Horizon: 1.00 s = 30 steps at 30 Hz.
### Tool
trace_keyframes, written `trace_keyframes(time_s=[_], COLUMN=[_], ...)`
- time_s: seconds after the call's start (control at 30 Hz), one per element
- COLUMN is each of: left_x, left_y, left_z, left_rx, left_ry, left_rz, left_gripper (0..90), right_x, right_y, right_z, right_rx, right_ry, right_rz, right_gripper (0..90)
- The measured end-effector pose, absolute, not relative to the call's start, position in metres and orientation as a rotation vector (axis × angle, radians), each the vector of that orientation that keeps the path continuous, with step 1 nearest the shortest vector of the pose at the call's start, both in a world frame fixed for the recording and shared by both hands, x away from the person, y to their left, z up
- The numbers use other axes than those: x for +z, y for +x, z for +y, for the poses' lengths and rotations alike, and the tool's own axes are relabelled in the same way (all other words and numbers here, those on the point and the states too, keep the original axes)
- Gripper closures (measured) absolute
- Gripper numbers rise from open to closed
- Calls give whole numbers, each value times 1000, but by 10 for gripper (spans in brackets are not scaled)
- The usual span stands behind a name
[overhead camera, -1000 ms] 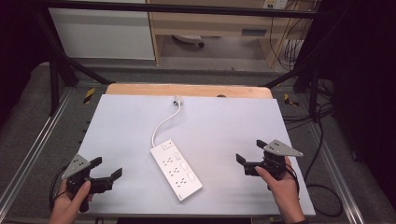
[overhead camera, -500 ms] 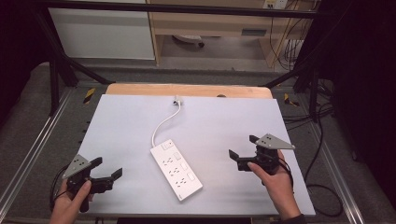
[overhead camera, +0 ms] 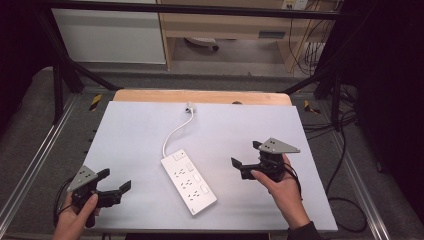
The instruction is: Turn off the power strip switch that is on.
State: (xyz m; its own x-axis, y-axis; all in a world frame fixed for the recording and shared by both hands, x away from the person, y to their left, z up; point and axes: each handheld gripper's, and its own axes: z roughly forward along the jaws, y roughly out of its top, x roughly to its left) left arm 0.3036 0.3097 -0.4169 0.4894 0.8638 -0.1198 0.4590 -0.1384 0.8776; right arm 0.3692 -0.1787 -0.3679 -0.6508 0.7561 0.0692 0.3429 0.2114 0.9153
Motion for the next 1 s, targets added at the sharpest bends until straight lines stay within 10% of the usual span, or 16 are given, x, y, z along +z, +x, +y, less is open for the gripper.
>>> trace_keyframes(time_s=[0.4, 0.67, 1.0], left_x=[-417, -417, -417], left_y=[304, 304, 304], left_z=[310, 309, 309], left_rx=[526, 528, 527], left_ry=[1772, 1774, 1773], left_rz=[1118, 1117, 1119], left_gripper=[66, 66, 66], right_x=[-361, -357, -361], right_y=[375, 377, 381], right_z=[-157, -144, -125], right_rx=[1444, 1464, 1473], right_ry=[991, 926, 833], right_rz=[2106, 2081, 2108], right_gripper=[119, 509, 779])
